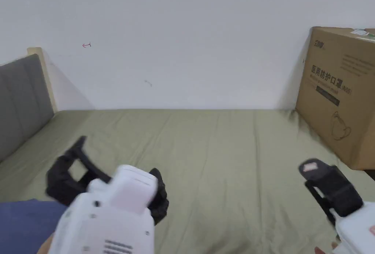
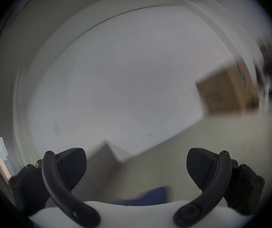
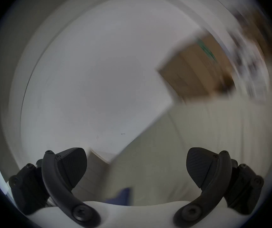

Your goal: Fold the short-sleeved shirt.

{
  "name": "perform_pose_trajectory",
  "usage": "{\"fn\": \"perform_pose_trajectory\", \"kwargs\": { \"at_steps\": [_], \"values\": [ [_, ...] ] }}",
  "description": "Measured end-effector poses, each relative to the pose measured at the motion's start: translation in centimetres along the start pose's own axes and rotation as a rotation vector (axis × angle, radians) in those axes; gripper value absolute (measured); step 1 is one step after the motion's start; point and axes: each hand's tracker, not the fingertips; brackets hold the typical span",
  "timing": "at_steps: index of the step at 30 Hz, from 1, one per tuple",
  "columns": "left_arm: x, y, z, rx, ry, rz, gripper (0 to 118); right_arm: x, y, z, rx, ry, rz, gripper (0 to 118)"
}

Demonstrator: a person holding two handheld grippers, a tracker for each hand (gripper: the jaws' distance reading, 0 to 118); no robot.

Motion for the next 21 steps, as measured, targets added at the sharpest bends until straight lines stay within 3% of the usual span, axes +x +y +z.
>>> {"fn": "perform_pose_trajectory", "kwargs": {
  "at_steps": [2,3,5,8,10,14,15,16,17,18,20,21],
  "values": [
    [2.9,-0.7,-0.4,-0.004,-0.005,-0.485,118,3.8,0.1,-0.6,-0.101,-0.118,-0.369,118],
    [4.0,-1.3,-0.4,0.007,-0.003,-0.656,118,5.6,-0.2,-0.7,-0.137,-0.139,-0.508,118],
    [3.9,-1.4,-0.3,0.017,-0.055,-0.622,118,7.2,-0.3,-0.5,-0.155,-0.184,-0.576,118],
    [2.0,-0.7,-0.7,-0.032,-0.135,-0.261,118,5.4,0.9,-0.3,-0.098,-0.171,-0.271,118],
    [0.3,-0.2,-1.3,-0.082,-0.162,-0.014,118,2.6,1.9,-0.3,-0.046,-0.123,0.045,118],
    [-3.7,-1.3,-1.6,-0.172,-0.253,0.798,118,-4.5,-1.1,1.8,0.217,0.03,0.99,118],
    [-4.0,-2.1,-1.0,-0.137,-0.231,0.965,118,-5.2,-2.9,2.5,0.331,0.044,1.183,118],
    [-3.8,-2.6,-0.4,-0.09,-0.204,1.04,118,-5.3,-4.0,2.8,0.409,0.068,1.299,118],
    [-3.3,-2.9,0.3,-0.019,-0.139,1.024,118,-5.2,-4.8,3.0,0.463,0.079,1.378,118],
    [-2.7,-2.9,1.0,0.054,-0.101,1.006,118,-5.3,-5.4,3.0,0.474,0.076,1.416,118],
    [-2.3,-2.2,1.2,0.009,-0.019,0.894,118,-5.0,-5.5,2.3,0.389,0.063,1.433,118],
    [-2.2,-2.0,1.1,-0.007,0.008,0.882,118,-5.0,-5.7,2.2,0.358,0.057,1.396,118]
  ]
}}
